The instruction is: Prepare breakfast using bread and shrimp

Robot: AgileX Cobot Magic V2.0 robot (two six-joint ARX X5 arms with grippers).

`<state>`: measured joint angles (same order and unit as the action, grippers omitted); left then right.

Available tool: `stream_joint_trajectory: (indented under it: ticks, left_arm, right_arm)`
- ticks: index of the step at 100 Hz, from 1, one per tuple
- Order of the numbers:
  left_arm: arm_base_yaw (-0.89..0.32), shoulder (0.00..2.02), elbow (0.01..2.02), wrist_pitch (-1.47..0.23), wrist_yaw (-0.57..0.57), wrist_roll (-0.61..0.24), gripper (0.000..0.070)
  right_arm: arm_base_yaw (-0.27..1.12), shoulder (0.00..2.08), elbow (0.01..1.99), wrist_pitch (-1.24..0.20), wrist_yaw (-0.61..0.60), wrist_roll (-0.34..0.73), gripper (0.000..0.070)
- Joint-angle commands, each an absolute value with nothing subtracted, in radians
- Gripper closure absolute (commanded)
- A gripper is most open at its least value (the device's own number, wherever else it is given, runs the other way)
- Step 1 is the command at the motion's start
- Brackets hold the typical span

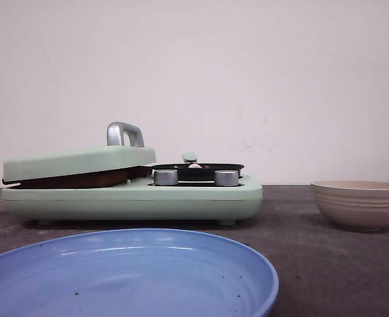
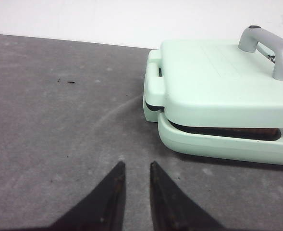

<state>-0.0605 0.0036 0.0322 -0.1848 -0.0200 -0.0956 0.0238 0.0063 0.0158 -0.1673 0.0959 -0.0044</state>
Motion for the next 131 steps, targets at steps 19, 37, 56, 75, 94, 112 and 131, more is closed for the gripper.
stream_joint_trajectory:
  ticks: [19, 37, 56, 75, 94, 112, 131]
  left_arm:
    - [-0.061, 0.003, 0.014, -0.187, -0.02, -0.098, 0.07]
    - [-0.061, 0.003, 0.014, -0.187, -0.02, -0.098, 0.07]
    - [-0.061, 0.003, 0.014, -0.187, -0.02, -0.098, 0.07]
    - [-0.061, 0.003, 0.014, -0.187, -0.02, -0.098, 0.07]
    - [-0.061, 0.003, 0.014, -0.187, -0.02, -0.098, 0.07]
    - [-0.061, 0.003, 0.014, -0.187, -0.02, -0.098, 0.07]
    - [-0.061, 0.003, 0.014, -0.187, -0.02, -0.098, 0.07]
  right_arm:
    - [0.024, 0.004, 0.012, -0.126, 0.09, -0.019, 0.0698]
    - [0.023, 0.004, 0.012, -0.097, 0.09, -0.019, 0.0698]
    - [0.022, 0.004, 0.012, -0.097, 0.09, -0.019, 0.0698]
    - [0.022, 0.004, 0.012, -0.097, 0.09, -0.019, 0.0698]
    - [0.022, 0.004, 0.012, -0.097, 0.09, -0.019, 0.0698]
    - [0.022, 0.004, 0.012, -0.097, 0.09, -0.019, 0.0698]
    - [0.022, 0.004, 0.012, -0.097, 0.089, -0.019, 0.0698]
